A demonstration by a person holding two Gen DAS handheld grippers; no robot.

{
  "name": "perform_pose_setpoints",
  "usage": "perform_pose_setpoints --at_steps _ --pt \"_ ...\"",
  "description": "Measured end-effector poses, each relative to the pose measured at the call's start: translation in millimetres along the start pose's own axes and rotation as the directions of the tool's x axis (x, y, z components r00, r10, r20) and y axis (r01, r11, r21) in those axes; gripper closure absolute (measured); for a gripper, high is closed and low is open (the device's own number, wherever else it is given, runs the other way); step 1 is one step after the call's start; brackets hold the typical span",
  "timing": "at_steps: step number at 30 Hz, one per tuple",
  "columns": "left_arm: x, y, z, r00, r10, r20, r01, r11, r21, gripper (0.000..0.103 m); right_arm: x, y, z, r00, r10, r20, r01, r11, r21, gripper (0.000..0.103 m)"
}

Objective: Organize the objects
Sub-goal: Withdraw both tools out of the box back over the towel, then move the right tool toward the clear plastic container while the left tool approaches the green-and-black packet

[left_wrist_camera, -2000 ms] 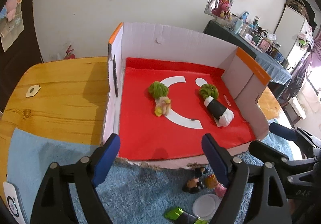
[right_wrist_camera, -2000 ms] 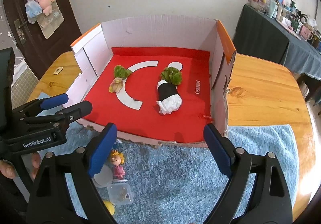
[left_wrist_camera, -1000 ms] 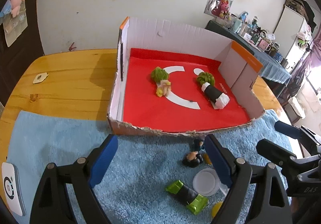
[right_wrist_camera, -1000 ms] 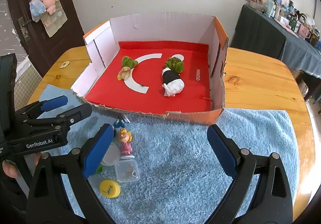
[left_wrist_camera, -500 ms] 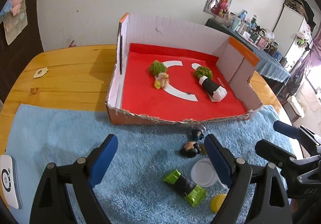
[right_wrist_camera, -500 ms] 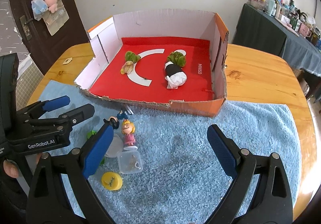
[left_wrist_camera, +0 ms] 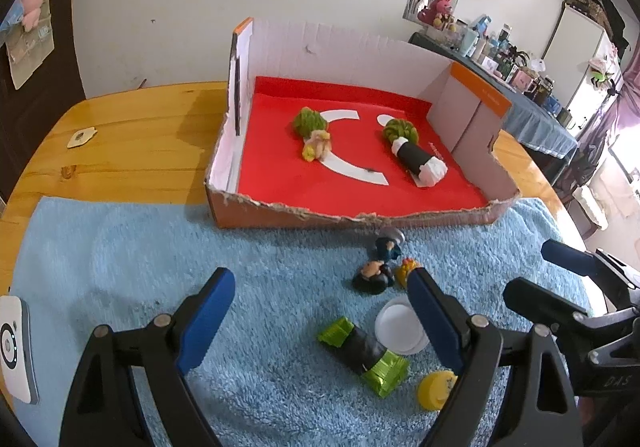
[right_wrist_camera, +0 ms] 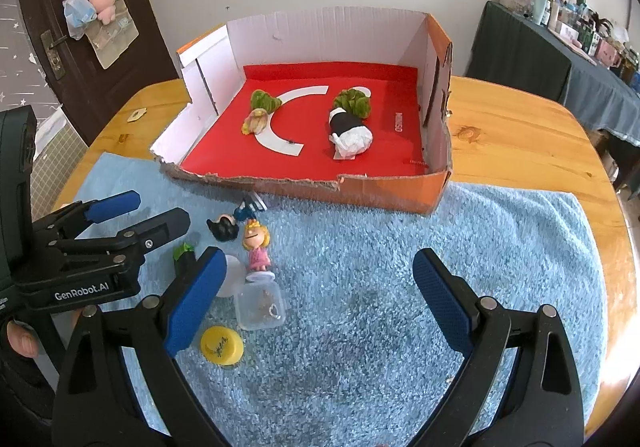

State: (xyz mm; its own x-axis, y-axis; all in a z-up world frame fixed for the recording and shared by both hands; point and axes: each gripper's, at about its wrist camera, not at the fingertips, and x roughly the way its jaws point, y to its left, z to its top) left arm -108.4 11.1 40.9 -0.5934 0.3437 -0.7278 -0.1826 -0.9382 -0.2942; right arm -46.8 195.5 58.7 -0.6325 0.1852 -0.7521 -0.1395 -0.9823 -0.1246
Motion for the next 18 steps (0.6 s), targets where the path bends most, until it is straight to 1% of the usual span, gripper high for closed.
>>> perform_pose_setpoints --at_steps 18 --pt "2 -9 -23 1.000 -0.012 -0.022 0.012 1.000 0.025 0.014 5 -1 -21 1.000 -0.003 -0.026 0.003 1.000 0.005 0.007"
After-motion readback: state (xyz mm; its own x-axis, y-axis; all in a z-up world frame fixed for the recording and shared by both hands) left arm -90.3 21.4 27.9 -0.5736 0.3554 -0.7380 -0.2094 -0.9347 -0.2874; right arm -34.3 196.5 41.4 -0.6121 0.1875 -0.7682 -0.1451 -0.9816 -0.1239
